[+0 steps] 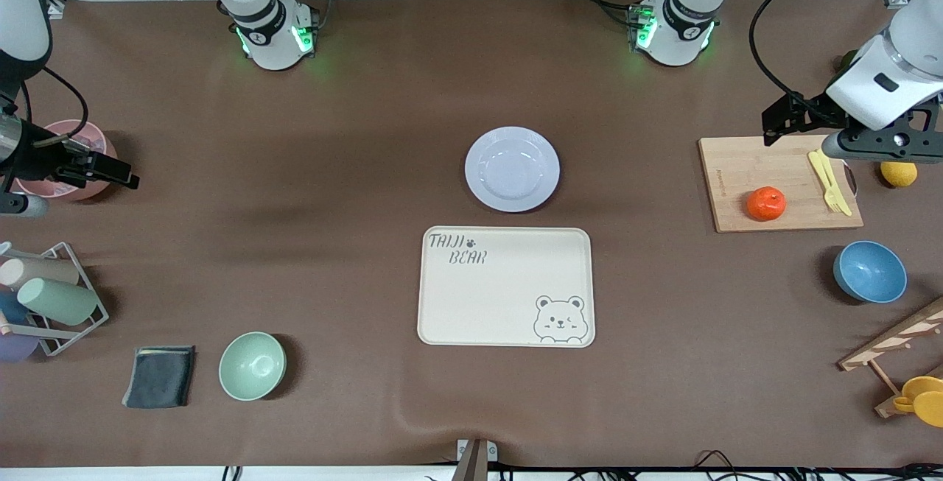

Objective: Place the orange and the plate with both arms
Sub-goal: 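Reach the left gripper down to the orange on the cutting board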

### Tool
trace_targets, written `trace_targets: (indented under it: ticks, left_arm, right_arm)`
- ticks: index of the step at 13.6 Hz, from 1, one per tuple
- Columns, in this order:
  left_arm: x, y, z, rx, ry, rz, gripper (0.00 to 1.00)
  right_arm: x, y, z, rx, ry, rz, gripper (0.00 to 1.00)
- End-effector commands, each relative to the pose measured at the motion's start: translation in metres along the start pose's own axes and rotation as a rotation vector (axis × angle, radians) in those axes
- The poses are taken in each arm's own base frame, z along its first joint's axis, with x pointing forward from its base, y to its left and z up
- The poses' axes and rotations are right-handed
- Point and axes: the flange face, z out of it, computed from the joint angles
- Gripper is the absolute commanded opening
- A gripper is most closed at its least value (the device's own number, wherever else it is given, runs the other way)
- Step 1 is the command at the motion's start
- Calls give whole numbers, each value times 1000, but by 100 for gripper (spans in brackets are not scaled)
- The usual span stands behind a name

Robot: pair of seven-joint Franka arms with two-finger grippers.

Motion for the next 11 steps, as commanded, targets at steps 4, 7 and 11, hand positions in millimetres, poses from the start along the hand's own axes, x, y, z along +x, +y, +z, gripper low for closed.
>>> trace_targets:
  ticks: [4,7,11]
  left_arm:
    - [3,-2,-5,-19,-12,-12,100]
    - [16,-4,27,-5,-78,-14,100]
    - [28,-18,91,-12,-257,-25,100]
  right_arm:
    - [-4,-3,-8,-8,4,12,100]
    - [-2,-1,-3,-5,-4,13,100]
    - [4,2,8,-1,-23,8,100]
